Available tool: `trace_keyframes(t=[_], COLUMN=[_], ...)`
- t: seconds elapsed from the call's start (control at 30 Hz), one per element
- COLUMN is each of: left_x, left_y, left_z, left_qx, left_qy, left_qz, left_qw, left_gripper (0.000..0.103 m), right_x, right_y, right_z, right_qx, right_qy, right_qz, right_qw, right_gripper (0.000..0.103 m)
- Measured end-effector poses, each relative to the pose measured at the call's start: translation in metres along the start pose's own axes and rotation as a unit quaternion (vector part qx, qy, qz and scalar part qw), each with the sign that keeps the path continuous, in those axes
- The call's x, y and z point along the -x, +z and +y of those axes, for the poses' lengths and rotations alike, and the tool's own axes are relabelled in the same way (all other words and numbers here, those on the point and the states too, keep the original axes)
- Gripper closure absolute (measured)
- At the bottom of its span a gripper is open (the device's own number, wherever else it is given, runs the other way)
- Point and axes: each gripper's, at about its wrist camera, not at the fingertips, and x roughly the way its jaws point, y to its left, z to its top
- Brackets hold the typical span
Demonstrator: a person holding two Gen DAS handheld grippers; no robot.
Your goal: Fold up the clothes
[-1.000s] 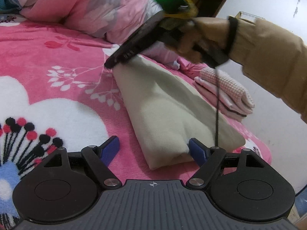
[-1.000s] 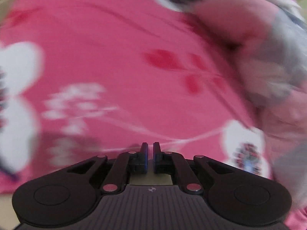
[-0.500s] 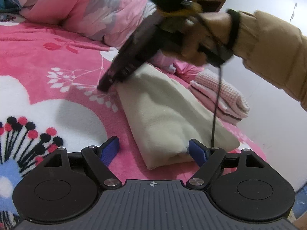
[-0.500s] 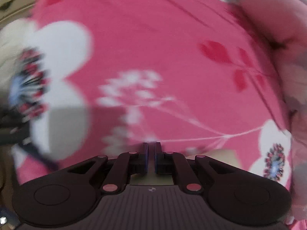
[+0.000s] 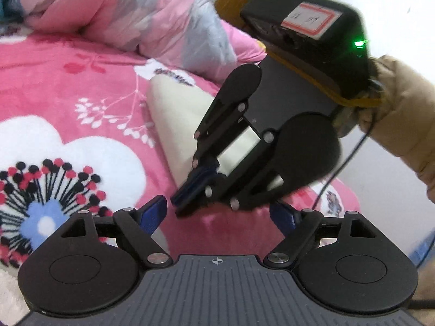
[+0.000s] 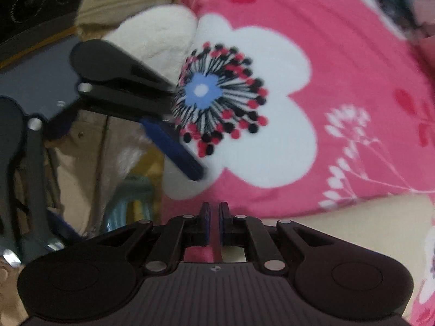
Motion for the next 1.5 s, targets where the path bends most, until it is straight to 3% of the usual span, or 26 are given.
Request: trace_keyframes(t=[0.07, 0.13, 0.2, 0.27, 0.37, 0.4, 0.5, 0.57, 0.6, 0.7, 0.87, 1.03, 1.23, 1.27, 1.37, 1.5], left_x=[0.005, 0.006, 0.004, -0.007, -0.033, -0.044, -0.082, -0.11, -0.119, -0.119, -0.123, -0.134, -0.136, -0.143, -0.157, -0.156], left_y=[0.0, 0.005, 0.013, 0.024, 0.042, 0.047, 0.054, 0.055, 0.055, 0.053, 0.07, 0.068, 0.094, 0.097, 0.098, 0.112], left_z=[-0.009, -0.015, -0.021, -0.027, -0.038, -0.042, -0.044, -0.032, -0.028, -0.03, -0.025, -0.031, -0.027, -0.024, -0.019, -0.024], left_qx=[-0.016, -0.027, -0.04, -0.061, -0.109, -0.127, -0.157, -0.146, -0.146, -0.17, -0.146, -0.184, -0.161, -0.156, -0.157, -0.162], left_qy=[0.007, 0.016, 0.027, 0.037, 0.06, 0.069, 0.09, 0.1, 0.107, 0.117, 0.121, 0.135, 0.128, 0.129, 0.132, 0.124], left_qz=[-0.004, -0.014, -0.03, -0.047, -0.068, -0.076, -0.084, -0.044, -0.029, -0.025, -0.022, -0.002, -0.013, -0.005, 0.014, 0.012], left_qw=[0.9998, 0.9994, 0.9984, 0.9963, 0.9899, 0.9866, 0.98, 0.9832, 0.9831, 0.9781, 0.9816, 0.9736, 0.9784, 0.9793, 0.9787, 0.9788], left_gripper=[0.02, 0.02, 0.02, 0.02, 0.021, 0.022, 0.023, 0.025, 0.025, 0.025, 0.025, 0.021, 0.023, 0.023, 0.019, 0.021], right_x=[0.026, 0.055, 0.074, 0.087, 0.08, 0.077, 0.041, 0.016, 0.015, 0.025, 0.018, 0.004, 0.026, 0.025, 0.0, 0.008], right_y=[-0.017, -0.043, -0.075, -0.111, -0.158, -0.168, -0.186, -0.195, -0.198, -0.202, -0.214, -0.23, -0.232, -0.231, -0.229, -0.23], right_z=[-0.015, -0.025, -0.03, -0.032, -0.029, -0.028, -0.035, -0.04, -0.041, -0.047, -0.06, -0.071, -0.082, -0.087, -0.107, -0.109], right_qx=[-0.06, -0.141, -0.219, -0.298, -0.368, -0.378, -0.41, -0.419, -0.418, -0.423, -0.414, -0.426, -0.414, -0.411, -0.415, -0.409], right_qy=[-0.007, -0.032, -0.074, -0.114, -0.194, -0.212, -0.239, -0.258, -0.254, -0.241, -0.277, -0.246, -0.271, -0.275, -0.256, -0.259], right_qz=[-0.064, -0.144, -0.225, -0.3, -0.35, -0.352, -0.32, -0.302, -0.314, -0.332, -0.351, -0.356, -0.379, -0.377, -0.331, -0.338], right_qw=[0.996, 0.979, 0.946, 0.899, 0.839, 0.83, 0.82, 0.816, 0.813, 0.808, 0.793, 0.795, 0.782, 0.783, 0.808, 0.807], right_gripper=[0.098, 0.098, 0.098, 0.098, 0.098, 0.098, 0.098, 0.099, 0.099, 0.099, 0.098, 0.098, 0.098, 0.097, 0.097, 0.097])
